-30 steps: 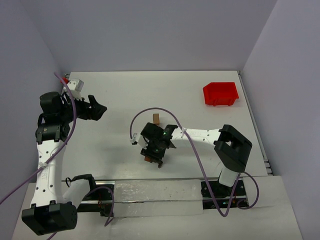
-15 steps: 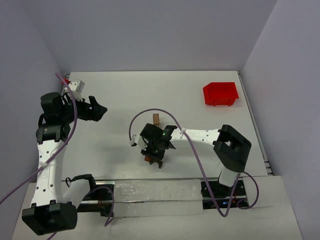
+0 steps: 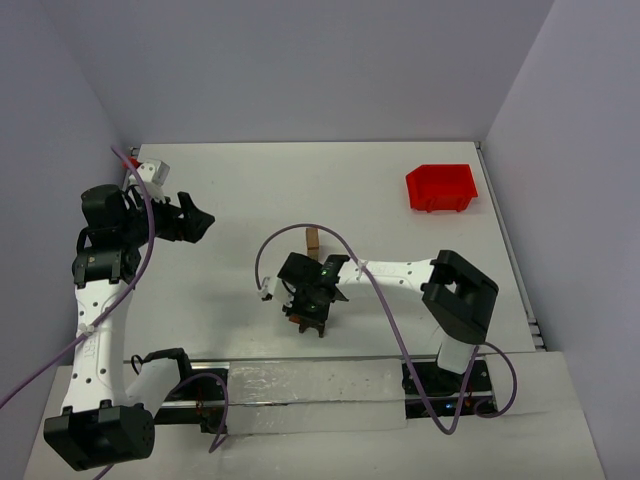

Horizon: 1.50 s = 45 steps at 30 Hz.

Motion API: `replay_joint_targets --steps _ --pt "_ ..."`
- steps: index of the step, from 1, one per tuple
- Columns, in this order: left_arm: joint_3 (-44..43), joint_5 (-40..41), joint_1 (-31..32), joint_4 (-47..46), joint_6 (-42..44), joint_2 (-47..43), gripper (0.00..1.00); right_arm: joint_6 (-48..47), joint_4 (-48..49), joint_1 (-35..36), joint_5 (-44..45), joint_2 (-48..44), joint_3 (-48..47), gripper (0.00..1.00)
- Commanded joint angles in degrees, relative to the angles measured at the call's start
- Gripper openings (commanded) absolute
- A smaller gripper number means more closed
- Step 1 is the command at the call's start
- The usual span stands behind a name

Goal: Build the wood block tower

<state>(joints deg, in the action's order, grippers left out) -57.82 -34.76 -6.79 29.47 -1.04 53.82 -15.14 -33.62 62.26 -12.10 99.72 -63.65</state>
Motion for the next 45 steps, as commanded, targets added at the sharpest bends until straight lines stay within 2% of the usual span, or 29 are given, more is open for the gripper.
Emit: replay_joint_targets --steps 1,6,12,16,20,24,27,28,30,34,36,40,45 --pt "-0.4 -1.19 -0.16 -1.56 -0.16 -0.03 0.99 -1.65 0.16 0.39 1.55 -1.03 0.28 0.0" --pt "0.51 -4.38 -0.16 -2.14 -1.76 -0.29 0.98 -6.86 -0.47 0.32 5.37 -5.02 0.8 0.0" --pt "3.82 -19.49 -0.16 -3.79 -1.95 -3.69 0.97 -19.63 -0.14 0.32 14.47 -17.33 1.07 0.0" --pt "5.65 -29.27 -0.16 -3.63 -0.68 -4.97 0.94 -24.1 0.73 0.17 17.53 -22.9 0.88 0.0" --pt "6.41 -34.2 -0.23 -2.41 0.81 -7.01 0.93 -29.73 7.55 0.14 17.96 -30.82 4.17 0.0" --pt "4.57 -38.94 -0.04 2.74 8.88 -8.68 0.94 -33.62 19.28 0.32 15.22 -39.96 9.41 0.0" --pt "0.95 -41.62 0.25 14.67 18.35 -7.99 0.95 -35.78 24.09 0.29 12.3 -45.42 12.49 0.0" --pt "-0.95 -42.66 0.7 20.29 25.63 -7.16 0.96 -36.82 26.81 0.41 11.12 -47.0 14.01 0.0" --pt "-4.0 -42.53 3.1 28.91 33.14 -4.72 0.96 -39.27 28.47 0.41 8.25 -49.33 16.07 0.0" --pt "-6.66 -37.73 12.23 34.73 38.83 -0.77 0.99 -49.21 32.74 0.94 1.69 -55.27 23.12 0.0" --pt "-6.49 -36.52 13.73 32.82 37.3 -1.66 0.99 -53.57 33.84 1.28 -0.79 -56.72 26.27 0.0" --pt "-4.59 -33.81 16.89 22.6 29.36 -5.19 0.99 -61.5 36.26 1.84 -5.11 -59.9 30.21 0.0" --pt "-3.7 -27.84 25.31 18.89 25.38 -2.89 0.99 -72.96 43.58 2.08 -9.0 -60.51 36.04 0.0"
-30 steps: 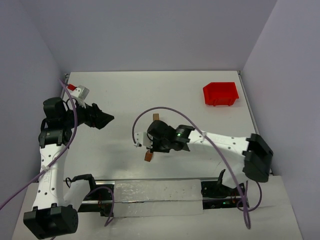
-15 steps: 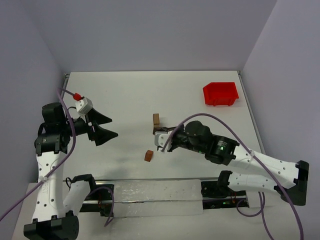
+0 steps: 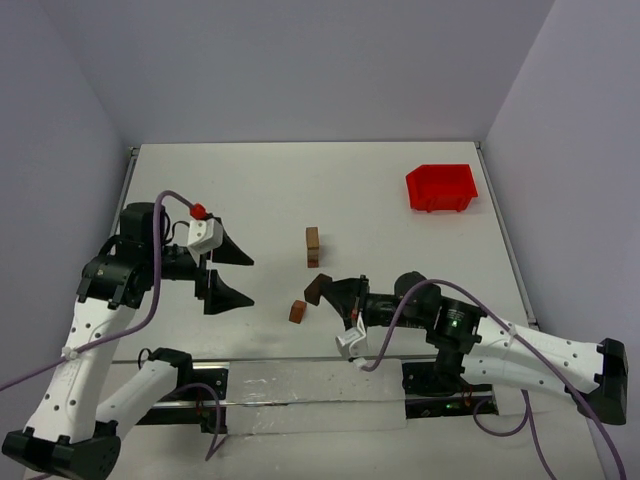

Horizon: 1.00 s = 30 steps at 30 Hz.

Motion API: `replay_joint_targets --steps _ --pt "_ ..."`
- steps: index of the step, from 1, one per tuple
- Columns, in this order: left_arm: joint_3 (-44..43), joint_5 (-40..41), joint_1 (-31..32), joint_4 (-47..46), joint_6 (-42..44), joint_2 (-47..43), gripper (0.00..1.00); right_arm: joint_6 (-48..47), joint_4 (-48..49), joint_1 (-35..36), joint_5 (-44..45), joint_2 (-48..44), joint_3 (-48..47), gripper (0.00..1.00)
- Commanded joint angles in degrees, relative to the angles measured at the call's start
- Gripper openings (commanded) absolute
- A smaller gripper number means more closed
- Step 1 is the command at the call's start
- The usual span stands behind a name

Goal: Build the wood block tower

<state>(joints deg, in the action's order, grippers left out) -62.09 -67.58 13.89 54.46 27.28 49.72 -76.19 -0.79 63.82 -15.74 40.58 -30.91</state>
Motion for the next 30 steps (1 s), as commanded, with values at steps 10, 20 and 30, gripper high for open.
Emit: replay_joint_targets --steps 10,20,30 --pt "-3.16 13.23 13.24 -4.56 2.72 5.81 0.99 -25.27 18.22 0.49 -13.03 0.03 8.41 0.0" --pt "-3.18 21.89 24.65 -8.11 6.35 9.25 0.99 -25.42 16.74 0.61 -17.26 2.81 6.51 0.0" --pt "-6.64 27.69 31.13 -5.71 9.75 9.65 0.99 -24.23 17.01 1.58 -18.33 4.11 6.61 0.0"
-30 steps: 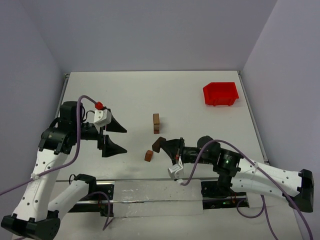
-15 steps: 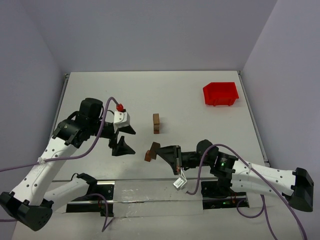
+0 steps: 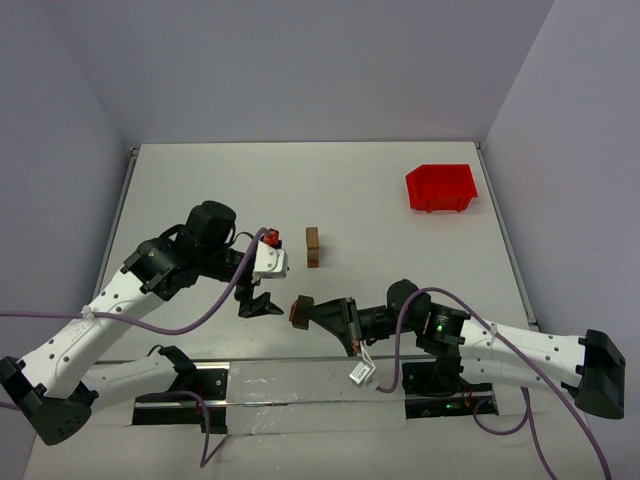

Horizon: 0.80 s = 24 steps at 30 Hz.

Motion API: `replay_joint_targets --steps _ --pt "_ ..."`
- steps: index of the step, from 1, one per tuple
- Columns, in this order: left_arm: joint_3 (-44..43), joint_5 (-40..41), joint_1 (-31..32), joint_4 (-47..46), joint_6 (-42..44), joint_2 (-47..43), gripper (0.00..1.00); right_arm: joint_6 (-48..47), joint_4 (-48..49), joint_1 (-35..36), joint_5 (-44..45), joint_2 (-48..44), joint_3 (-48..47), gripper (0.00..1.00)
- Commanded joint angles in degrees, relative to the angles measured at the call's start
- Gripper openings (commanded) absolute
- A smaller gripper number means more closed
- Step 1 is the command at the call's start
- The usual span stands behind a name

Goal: Build the wood block tower

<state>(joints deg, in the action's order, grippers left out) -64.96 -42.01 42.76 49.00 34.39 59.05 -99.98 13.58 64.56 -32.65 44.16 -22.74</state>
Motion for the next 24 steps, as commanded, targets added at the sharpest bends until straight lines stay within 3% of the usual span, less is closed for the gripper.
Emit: replay_joint_targets --steps 1,11,24 --pt "-4.34 2.44 3.46 0.43 2.85 0.84 0.99 -0.07 2.44 0.99 -1.54 0.74 -1.92 0.0" --pt "-6.26 3.32 11.04 3.56 2.46 3.55 0.99 -0.66 1.21 1.18 -1.43 0.43 -2.16 0.0" --pt "-5.85 8.11 13.23 1.69 0.27 5.92 0.99 0.37 1.36 1.5 -1.63 -0.12 -2.45 0.0"
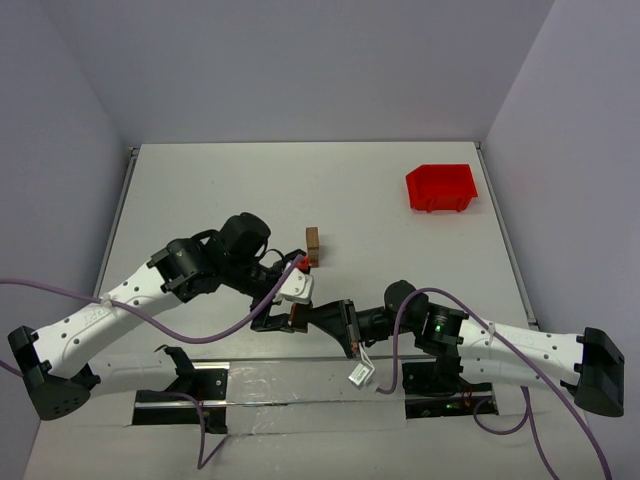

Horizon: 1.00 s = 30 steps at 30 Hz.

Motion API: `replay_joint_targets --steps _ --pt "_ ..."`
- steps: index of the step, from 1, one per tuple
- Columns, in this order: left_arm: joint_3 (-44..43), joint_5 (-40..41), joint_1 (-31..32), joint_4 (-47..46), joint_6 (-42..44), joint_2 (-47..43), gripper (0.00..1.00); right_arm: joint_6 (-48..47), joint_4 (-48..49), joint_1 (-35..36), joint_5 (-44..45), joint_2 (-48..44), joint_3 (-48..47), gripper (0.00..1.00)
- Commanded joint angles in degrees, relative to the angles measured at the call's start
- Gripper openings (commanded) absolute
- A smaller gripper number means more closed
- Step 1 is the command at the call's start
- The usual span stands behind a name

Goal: Build the wood block tower

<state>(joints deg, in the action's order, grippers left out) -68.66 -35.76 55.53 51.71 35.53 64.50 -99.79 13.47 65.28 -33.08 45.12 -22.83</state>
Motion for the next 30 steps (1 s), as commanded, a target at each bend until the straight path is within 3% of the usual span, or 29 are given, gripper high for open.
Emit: replay_joint_targets --steps 1,17,25,30 --pt "-2.09 2.12 0.46 -1.11 -0.96 0.57 0.99 0.28 1.58 0.82 -1.17 -1.09 -2.31 0.0" --pt "-2.12 2.01 1.28 0.18 0.16 1.6 0.87 1.97 1.85 1.05 0.59 -1.36 -2.1 0.0" --pt "-2.43 1.58 1.77 1.18 1.1 1.85 0.69 2.49 1.9 1.08 1.34 -1.71 -2.13 0.0" --pt "-2.57 2.05 1.86 1.24 1.3 2.21 0.66 2.9 2.08 1.13 1.53 -1.84 -2.22 0.0"
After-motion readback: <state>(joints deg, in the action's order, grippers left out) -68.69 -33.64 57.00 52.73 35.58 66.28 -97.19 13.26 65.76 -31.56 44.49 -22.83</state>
